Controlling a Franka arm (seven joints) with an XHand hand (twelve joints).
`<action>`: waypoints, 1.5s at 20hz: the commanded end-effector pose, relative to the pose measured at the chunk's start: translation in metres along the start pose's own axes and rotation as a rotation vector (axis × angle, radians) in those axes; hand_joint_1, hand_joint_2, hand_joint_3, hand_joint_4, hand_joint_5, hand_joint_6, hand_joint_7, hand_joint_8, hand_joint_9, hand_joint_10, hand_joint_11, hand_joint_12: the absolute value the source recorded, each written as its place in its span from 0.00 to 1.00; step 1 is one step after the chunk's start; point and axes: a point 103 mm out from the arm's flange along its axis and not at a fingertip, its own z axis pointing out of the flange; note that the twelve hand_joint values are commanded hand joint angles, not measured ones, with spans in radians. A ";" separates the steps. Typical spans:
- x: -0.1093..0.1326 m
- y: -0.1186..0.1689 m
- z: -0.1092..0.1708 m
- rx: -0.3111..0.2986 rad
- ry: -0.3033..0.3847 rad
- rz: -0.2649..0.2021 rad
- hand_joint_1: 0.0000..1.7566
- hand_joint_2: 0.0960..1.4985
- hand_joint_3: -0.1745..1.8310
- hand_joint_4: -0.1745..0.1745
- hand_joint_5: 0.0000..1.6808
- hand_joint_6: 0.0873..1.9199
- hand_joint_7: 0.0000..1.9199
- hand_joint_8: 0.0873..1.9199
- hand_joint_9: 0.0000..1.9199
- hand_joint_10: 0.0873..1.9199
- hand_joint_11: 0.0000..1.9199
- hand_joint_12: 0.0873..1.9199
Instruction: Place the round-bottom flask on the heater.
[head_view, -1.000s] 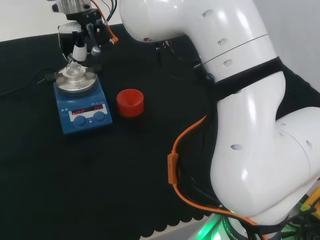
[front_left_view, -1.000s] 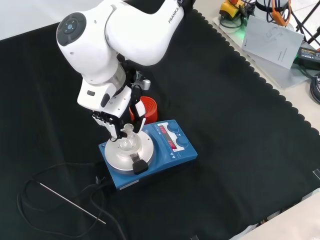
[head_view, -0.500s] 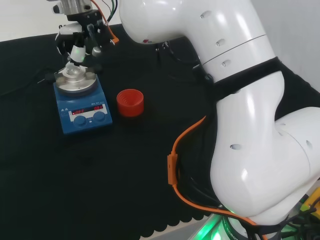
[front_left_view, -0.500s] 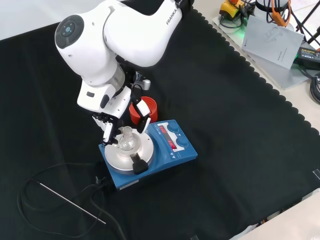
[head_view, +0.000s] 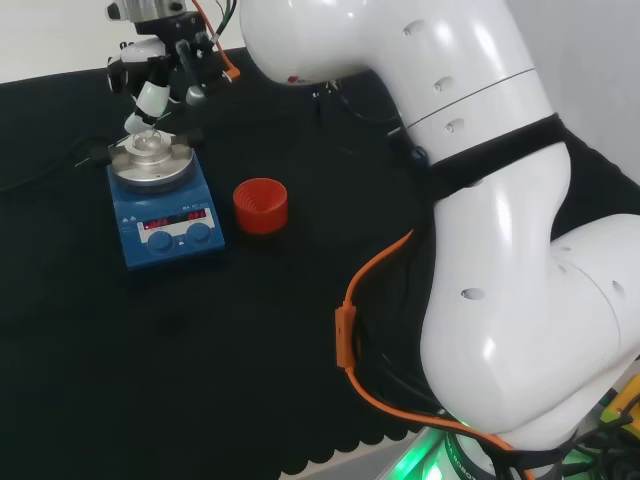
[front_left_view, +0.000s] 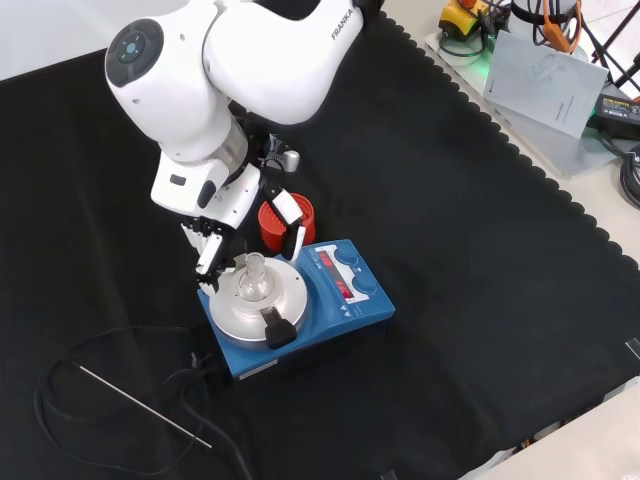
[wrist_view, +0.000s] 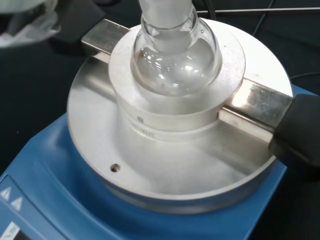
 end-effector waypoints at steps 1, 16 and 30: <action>0.002 -0.014 -0.008 -0.003 -0.006 -0.003 0.43 0.18 0.51 0.02 0.12 0.44 0.45 0.51 0.55 0.40 0.64 0.62; 0.005 -0.039 -0.033 -0.025 -0.009 -0.011 0.43 0.19 0.51 0.02 0.12 0.42 0.45 0.51 0.55 0.40 0.64 0.62; -0.007 -0.072 -0.035 -0.022 0.008 0.032 0.43 0.20 0.51 0.01 0.13 0.41 0.45 0.51 0.56 0.40 0.64 0.61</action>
